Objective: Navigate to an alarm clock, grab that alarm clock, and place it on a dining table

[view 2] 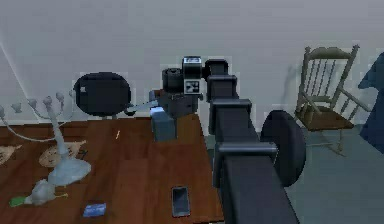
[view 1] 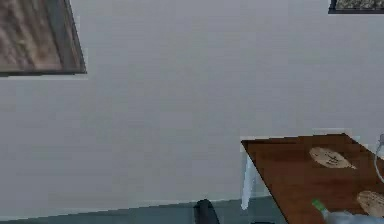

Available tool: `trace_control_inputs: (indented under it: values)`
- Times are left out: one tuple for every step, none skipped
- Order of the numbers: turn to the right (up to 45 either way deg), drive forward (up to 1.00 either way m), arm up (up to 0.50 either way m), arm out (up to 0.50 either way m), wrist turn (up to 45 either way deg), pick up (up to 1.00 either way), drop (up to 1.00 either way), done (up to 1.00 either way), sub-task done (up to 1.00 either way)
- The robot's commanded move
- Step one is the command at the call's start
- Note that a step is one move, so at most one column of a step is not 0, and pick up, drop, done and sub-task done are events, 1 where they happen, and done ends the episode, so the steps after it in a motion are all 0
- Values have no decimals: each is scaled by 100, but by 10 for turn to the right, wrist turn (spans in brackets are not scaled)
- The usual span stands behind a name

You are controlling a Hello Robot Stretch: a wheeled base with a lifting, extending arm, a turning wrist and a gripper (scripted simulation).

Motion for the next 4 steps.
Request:
trace_control_inputs:
  values:
    - [-360, 0, 0, 0, 0, 0, 0, 0, 0]
    - [-30, 0, 0, 0, 0, 0, 0, 0, 0]
    - [0, 0, 0, 22, 0, 0, 0, 0, 0]
    - [0, 0, 0, 0, 270, 0, 0, 0, 0]
